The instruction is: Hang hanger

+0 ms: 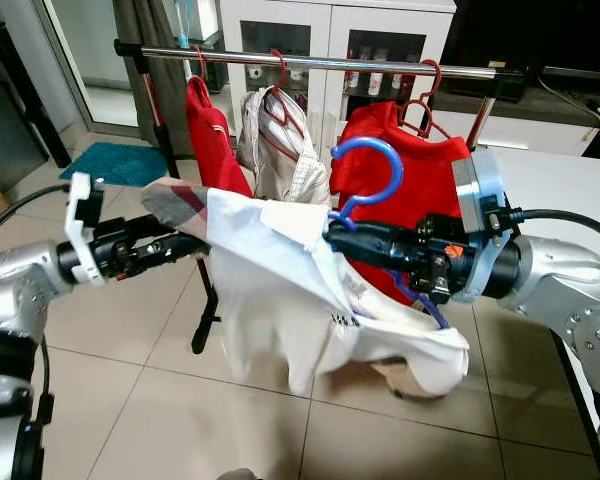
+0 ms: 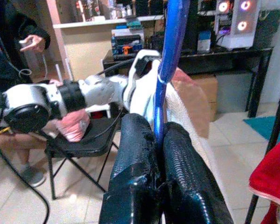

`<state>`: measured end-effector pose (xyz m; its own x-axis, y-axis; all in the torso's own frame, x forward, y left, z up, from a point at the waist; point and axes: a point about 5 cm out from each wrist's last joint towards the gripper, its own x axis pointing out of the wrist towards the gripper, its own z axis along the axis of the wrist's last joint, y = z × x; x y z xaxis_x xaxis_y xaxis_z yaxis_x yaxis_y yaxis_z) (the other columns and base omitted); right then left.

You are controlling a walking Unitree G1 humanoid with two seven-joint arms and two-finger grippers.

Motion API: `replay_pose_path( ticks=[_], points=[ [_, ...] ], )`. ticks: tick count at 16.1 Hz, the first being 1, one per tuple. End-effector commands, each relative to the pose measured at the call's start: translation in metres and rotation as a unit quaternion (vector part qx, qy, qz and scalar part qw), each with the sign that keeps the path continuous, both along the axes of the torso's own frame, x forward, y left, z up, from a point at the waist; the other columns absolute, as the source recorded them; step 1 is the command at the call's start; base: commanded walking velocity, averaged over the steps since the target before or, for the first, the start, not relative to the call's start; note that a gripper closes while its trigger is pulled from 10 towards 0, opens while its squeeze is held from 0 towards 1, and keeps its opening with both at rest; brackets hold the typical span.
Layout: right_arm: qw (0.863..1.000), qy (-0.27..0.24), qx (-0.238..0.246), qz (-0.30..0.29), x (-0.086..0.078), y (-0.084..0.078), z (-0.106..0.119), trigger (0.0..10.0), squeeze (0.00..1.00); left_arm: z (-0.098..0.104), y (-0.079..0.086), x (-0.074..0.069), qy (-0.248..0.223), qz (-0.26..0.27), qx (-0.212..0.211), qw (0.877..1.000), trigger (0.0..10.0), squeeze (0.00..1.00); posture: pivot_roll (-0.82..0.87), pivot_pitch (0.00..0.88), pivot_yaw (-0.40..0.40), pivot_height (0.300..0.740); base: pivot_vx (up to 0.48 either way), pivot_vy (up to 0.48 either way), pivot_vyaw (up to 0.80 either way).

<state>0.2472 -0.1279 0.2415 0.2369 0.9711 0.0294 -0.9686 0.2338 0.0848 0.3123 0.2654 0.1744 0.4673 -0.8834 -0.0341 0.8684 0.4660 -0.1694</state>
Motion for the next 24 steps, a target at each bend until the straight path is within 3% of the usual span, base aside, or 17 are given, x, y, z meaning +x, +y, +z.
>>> replay_pose_path(
  ticks=[1, 6, 7, 8, 9, 16, 24],
  points=[
    [1.000, -0.003, -0.005, 0.022, -0.006, 0.002, 0.001, 10.0, 0.00, 0.005, 0.000, 0.002, -0.008, -0.008, 0.013, 1.000, 10.0, 0.00, -0.04, 0.000, 0.060, 0.740, 0.000, 0.000, 0.00],
    [1.000, 0.014, -0.014, 0.023, -0.006, 0.000, -0.008, 10.0, 0.00, -0.002, -0.018, -0.007, 0.003, -0.084, 0.008, 0.996, 10.0, 0.00, -0.04, 0.000, 0.056, 0.740, 0.000, 0.000, 0.00],
    [0.999, 0.016, -0.014, 0.023, -0.005, 0.000, -0.009, 10.0, 0.00, -0.004, -0.020, -0.009, 0.007, -0.092, 0.004, 0.996, 5.5, 0.00, -0.04, 0.000, 0.056, 0.740, 0.000, 0.000, 0.00],
    [0.999, 0.017, -0.015, 0.022, -0.005, 0.000, -0.011, 10.0, 0.00, -0.007, -0.020, -0.011, 0.013, -0.091, 0.001, 0.996, 1.6, 0.00, -0.04, 0.000, 0.056, 0.740, 0.000, 0.000, 0.00],
    [1.000, 0.017, -0.015, 0.020, -0.004, 0.000, -0.011, 10.0, 0.00, -0.009, -0.020, -0.012, 0.014, -0.087, -0.002, 0.996, 0.0, 0.00, -0.04, 0.000, 0.055, 0.740, 0.000, 0.000, 0.00],
    [1.000, 0.015, -0.010, 0.019, -0.002, -0.001, -0.011, 10.0, 0.00, -0.016, -0.010, -0.022, 0.022, -0.032, -0.032, 0.999, 0.0, 0.00, -0.03, 0.000, 0.043, 0.740, 0.000, 0.000, 0.00],
    [1.000, 0.011, -0.011, 0.017, -0.001, -0.001, -0.009, 10.0, 0.00, -0.016, -0.010, -0.023, 0.023, -0.015, -0.052, 0.998, 0.0, 0.00, -0.04, 0.000, 0.043, 0.740, 0.000, 0.000, 0.00]
  ],
)
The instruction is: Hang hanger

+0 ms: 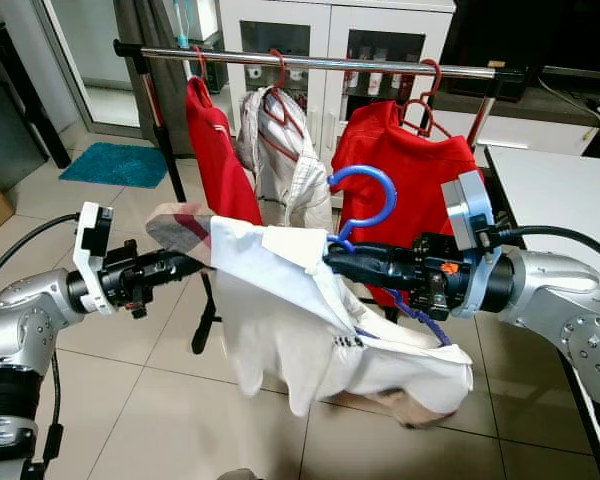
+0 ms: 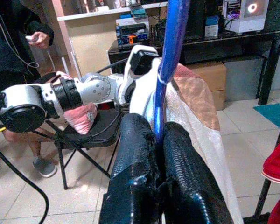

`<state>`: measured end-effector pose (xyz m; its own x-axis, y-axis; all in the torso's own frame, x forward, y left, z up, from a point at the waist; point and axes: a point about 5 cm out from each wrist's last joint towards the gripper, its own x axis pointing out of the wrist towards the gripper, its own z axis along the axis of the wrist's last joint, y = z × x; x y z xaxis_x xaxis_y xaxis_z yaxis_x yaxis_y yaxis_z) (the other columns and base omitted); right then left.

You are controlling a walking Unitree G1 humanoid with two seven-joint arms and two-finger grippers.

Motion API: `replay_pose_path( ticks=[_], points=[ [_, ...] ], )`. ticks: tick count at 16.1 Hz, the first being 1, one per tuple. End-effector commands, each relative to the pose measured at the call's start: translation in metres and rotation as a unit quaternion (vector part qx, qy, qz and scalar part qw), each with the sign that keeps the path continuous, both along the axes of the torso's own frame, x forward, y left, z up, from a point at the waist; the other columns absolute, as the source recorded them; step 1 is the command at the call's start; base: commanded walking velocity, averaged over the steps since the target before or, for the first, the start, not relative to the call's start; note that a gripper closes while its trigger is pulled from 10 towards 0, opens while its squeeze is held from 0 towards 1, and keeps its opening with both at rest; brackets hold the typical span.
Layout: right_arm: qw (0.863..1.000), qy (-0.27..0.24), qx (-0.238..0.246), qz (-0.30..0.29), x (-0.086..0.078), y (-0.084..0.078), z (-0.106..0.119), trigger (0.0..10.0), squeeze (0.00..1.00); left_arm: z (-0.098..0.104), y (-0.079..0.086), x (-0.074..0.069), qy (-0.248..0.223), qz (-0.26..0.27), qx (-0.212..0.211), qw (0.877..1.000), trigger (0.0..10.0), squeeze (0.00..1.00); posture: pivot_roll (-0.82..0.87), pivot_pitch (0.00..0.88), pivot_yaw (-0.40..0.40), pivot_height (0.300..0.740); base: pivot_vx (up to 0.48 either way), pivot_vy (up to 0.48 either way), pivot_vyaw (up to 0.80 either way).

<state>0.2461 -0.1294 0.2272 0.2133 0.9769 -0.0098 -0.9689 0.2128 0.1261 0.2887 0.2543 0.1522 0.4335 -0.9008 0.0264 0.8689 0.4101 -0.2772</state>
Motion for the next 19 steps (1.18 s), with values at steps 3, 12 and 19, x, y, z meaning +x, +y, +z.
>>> replay_pose_path(
  ticks=[3, 12, 19],
  points=[
    [1.000, -0.013, 0.003, 0.002, 0.000, 0.000, 0.005, 10.0, 0.00, 0.006, 0.003, 0.003, -0.017, 0.030, -0.014, 0.999, 0.0, 0.00, -0.04, 0.000, 0.046, 0.740, 0.000, 0.000, 0.00],
    [0.998, -0.007, -0.005, -0.065, 0.012, -0.008, -0.002, 10.0, 0.00, -0.004, 0.019, -0.010, -0.024, 0.161, -0.094, 0.982, 0.0, 0.00, -0.04, 0.000, 0.055, 0.740, 0.000, 0.000, 0.00],
    [0.989, -0.005, -0.014, -0.147, 0.031, -0.015, -0.009, 10.0, 0.00, -0.004, 0.058, -0.009, -0.037, 0.358, -0.163, 0.919, 0.0, 0.00, -0.03, 0.000, 0.051, 0.740, 0.000, 0.000, 0.00]
  ],
)
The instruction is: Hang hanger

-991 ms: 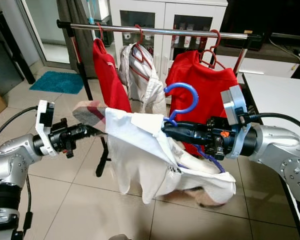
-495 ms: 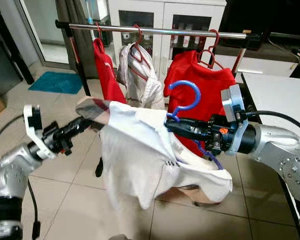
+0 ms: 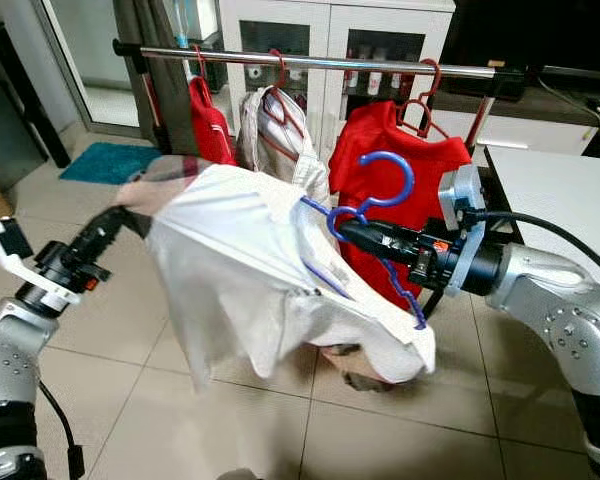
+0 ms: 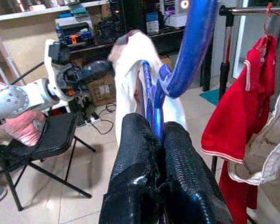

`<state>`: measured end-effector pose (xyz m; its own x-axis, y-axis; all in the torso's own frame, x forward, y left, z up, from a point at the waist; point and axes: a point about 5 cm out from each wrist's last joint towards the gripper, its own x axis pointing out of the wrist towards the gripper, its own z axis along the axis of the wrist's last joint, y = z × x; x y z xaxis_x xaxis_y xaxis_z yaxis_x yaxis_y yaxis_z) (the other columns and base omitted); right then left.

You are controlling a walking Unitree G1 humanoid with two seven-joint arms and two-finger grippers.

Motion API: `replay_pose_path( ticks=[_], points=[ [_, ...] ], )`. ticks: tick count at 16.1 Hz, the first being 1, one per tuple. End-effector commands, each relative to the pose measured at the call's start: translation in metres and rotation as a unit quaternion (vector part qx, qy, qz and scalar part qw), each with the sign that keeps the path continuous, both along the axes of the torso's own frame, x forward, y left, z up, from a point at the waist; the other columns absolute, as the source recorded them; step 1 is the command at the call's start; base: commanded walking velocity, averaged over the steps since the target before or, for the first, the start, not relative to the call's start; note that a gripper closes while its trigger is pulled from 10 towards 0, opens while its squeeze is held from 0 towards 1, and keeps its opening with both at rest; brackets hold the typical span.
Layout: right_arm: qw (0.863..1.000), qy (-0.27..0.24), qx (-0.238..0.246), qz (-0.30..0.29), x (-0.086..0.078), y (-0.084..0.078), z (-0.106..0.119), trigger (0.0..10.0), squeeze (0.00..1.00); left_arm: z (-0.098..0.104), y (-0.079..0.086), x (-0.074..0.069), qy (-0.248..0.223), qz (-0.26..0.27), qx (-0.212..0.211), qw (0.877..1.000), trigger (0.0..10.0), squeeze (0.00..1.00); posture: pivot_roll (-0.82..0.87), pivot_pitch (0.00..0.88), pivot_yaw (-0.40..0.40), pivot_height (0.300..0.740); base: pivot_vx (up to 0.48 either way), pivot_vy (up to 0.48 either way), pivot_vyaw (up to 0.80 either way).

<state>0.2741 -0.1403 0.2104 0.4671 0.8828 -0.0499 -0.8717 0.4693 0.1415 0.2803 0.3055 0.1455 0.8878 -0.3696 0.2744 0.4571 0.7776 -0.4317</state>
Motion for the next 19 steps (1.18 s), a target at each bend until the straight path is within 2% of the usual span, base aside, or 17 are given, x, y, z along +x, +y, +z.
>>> replay_pose_path(
  ticks=[1, 2, 5, 6, 7, 8, 9, 11, 13, 15, 16, 17, 19],
  points=[
    [1.000, -0.020, 0.001, -0.015, 0.003, -0.005, 0.008, 10.0, 0.00, 0.000, 0.010, -0.001, -0.005, 0.046, -0.018, 0.999, 0.0, 0.00, -0.03, 0.000, 0.052, 0.740, 0.000, 0.000, 0.00],
    [1.000, -0.021, 0.002, -0.018, 0.003, -0.005, 0.008, 10.0, 0.00, -0.003, 0.011, -0.001, 0.000, 0.062, -0.019, 0.998, 0.0, 0.00, -0.03, 0.000, 0.053, 0.740, 0.000, 0.000, 0.00],
    [0.999, -0.022, 0.003, -0.029, 0.005, -0.007, 0.008, 10.0, 0.00, -0.010, 0.000, 0.000, 0.017, 0.048, 0.007, 0.999, 0.0, 0.00, -0.03, 0.000, 0.053, 0.740, 0.000, 0.000, 0.00],
    [0.999, -0.020, -0.002, -0.044, 0.008, -0.007, 0.007, 10.0, 0.00, -0.014, -0.010, 0.001, 0.028, 0.030, 0.060, 0.997, 10.0, 0.00, -0.03, 0.000, 0.050, 0.740, 0.000, 0.000, 0.00],
    [0.998, -0.018, -0.007, -0.057, 0.010, -0.008, 0.005, 10.0, 0.00, -0.016, -0.020, 0.001, 0.031, 0.000, 0.103, 0.994, 10.0, 0.05, -0.03, 0.000, 0.047, 0.740, 0.000, 0.000, 0.00],
    [0.998, -0.017, -0.010, -0.064, 0.011, -0.008, 0.004, 10.0, 0.00, -0.017, -0.023, 0.002, 0.032, -0.004, 0.121, 0.992, 10.0, 0.69, -0.03, 0.000, 0.045, 0.740, 0.000, 0.000, 0.00],
    [0.997, -0.012, -0.010, -0.074, 0.013, -0.007, 0.002, 10.0, 0.00, -0.017, -0.024, 0.003, 0.033, 0.000, 0.152, 0.988, 10.0, 1.00, -0.03, 0.000, 0.045, 0.740, 0.000, 0.000, 0.00],
    [0.993, -0.023, -0.049, -0.107, 0.015, -0.005, -0.006, 10.0, 0.00, -0.021, -0.023, 0.001, 0.046, 0.007, 0.231, 0.972, 10.0, 1.00, -0.03, 0.000, 0.037, 0.740, 0.000, 0.000, 0.00],
    [0.989, -0.023, -0.055, -0.137, 0.017, 0.001, -0.012, 10.0, 0.00, -0.029, -0.030, -0.002, 0.058, -0.019, 0.288, 0.956, 10.0, 1.00, -0.02, 0.000, 0.028, 0.740, 0.000, 0.000, 0.00],
    [0.981, -0.013, -0.057, -0.186, 0.022, 0.006, -0.020, 10.0, 0.00, -0.029, -0.050, -0.003, 0.046, -0.042, 0.287, 0.956, 10.0, 1.00, -0.01, 0.000, 0.020, 0.740, 0.000, 0.000, 0.00],
    [0.975, 0.005, -0.051, -0.218, 0.025, 0.008, -0.026, 10.0, 0.00, -0.028, -0.073, -0.006, 0.034, -0.081, 0.271, 0.958, 10.0, 1.00, 0.00, 0.000, 0.016, 0.740, 0.000, 0.000, 0.00],
    [0.971, 0.004, -0.053, -0.234, 0.027, 0.010, -0.028, 10.0, 0.00, -0.031, -0.083, -0.007, 0.036, -0.088, 0.270, 0.958, 10.0, 1.00, 0.00, 0.000, 0.012, 0.740, 0.000, 0.000, 0.00],
    [0.958, 0.011, -0.063, -0.278, 0.028, 0.007, -0.037, 10.0, 0.00, -0.036, -0.092, -0.005, 0.061, -0.058, 0.267, 0.960, 10.0, 1.00, 0.00, 0.000, 0.009, 0.740, 0.000, 0.000, 0.00]
  ],
)
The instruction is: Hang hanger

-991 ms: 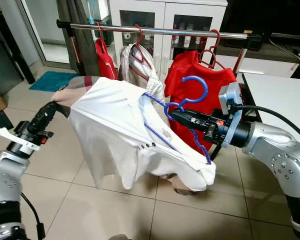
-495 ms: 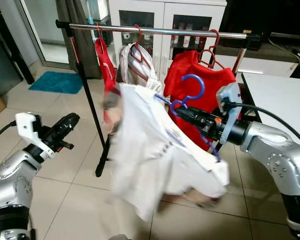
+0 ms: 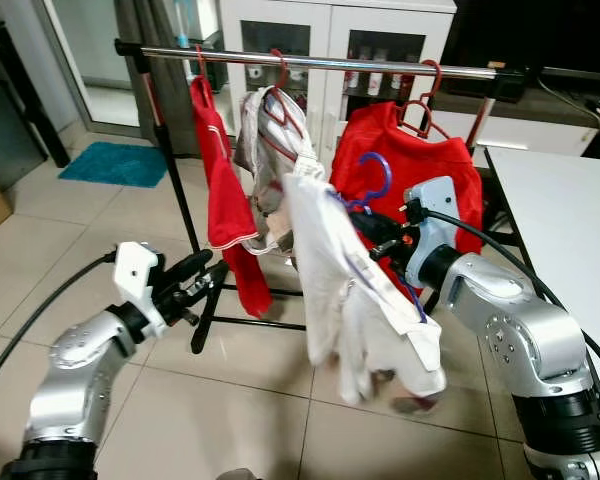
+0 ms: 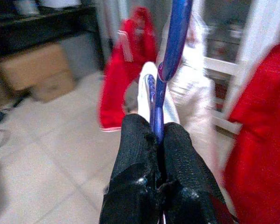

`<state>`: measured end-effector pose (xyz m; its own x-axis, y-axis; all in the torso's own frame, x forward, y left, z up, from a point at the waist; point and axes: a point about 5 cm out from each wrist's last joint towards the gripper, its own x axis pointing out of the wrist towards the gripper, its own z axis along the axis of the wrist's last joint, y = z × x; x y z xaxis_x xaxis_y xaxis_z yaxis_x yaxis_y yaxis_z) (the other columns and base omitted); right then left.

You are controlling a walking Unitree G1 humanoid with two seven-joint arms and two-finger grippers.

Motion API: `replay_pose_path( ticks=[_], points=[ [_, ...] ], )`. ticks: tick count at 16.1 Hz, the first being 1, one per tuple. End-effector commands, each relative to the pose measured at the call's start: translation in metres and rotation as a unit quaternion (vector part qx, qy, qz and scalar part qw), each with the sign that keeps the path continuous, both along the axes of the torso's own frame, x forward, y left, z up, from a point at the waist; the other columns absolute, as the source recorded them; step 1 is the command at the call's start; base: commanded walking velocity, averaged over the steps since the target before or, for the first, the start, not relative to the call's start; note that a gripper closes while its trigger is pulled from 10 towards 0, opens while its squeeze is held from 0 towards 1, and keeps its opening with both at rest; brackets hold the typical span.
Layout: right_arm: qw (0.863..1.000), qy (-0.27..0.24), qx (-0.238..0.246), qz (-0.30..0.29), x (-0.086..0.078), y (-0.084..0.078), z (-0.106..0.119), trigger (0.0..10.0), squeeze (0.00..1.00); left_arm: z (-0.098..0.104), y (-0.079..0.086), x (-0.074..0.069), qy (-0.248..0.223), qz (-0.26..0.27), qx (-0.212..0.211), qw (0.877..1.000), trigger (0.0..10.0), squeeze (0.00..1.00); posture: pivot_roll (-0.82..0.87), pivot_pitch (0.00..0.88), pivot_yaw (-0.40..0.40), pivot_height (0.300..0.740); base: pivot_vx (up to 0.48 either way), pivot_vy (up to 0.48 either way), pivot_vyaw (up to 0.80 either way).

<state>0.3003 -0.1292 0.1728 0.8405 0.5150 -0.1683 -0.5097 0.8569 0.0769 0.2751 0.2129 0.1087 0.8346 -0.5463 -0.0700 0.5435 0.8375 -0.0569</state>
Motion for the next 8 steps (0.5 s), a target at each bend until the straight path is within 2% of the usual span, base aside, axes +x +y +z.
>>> replay_pose_path(
  ticks=[1, 2, 3, 4, 6, 8],
  points=[
    [0.998, 0.013, -0.001, -0.067, -0.001, -0.011, -0.013, 10.0, 0.00, 0.005, -0.008, -0.001, -0.002, 0.035, 0.011, 0.999, 10.0, 0.50, 0.01, 0.000, 0.005, 0.740, 0.000, 0.000, 0.00],
    [0.996, 0.022, 0.001, -0.084, -0.002, -0.014, -0.019, 10.0, 0.00, 0.009, -0.012, -0.002, -0.011, 0.039, 0.010, 0.999, 10.0, 0.50, 0.01, 0.000, 0.005, 0.740, 0.000, 0.000, 0.00],
    [0.991, 0.023, -0.007, -0.133, -0.009, -0.023, -0.034, 10.0, 0.00, 0.017, -0.018, -0.003, -0.022, 0.069, 0.014, 0.997, 10.0, 0.00, 0.02, 0.000, 0.002, 0.740, 0.000, 0.000, 0.00],
    [0.984, 0.022, -0.019, -0.177, -0.016, -0.030, -0.045, 10.0, 0.00, 0.021, -0.018, -0.003, -0.027, 0.107, 0.019, 0.994, 10.0, 0.00, 0.02, 0.000, 0.001, 0.740, 0.000, 0.000, 0.00],
    [0.975, 0.031, -0.036, -0.217, -0.024, -0.038, -0.057, 10.0, 0.00, 0.020, -0.013, -0.004, -0.018, 0.150, 0.011, 0.988, 10.0, 0.00, 0.03, 0.000, -0.001, 0.740, 0.000, 0.000, 0.00],
    [0.968, 0.048, -0.036, -0.243, -0.027, -0.043, -0.067, 10.0, 0.00, 0.015, -0.010, -0.009, -0.007, 0.164, 0.038, 0.986, 10.0, 0.00, 0.04, 0.000, -0.002, 0.740, 0.000, 0.000, 0.00]
  ],
)
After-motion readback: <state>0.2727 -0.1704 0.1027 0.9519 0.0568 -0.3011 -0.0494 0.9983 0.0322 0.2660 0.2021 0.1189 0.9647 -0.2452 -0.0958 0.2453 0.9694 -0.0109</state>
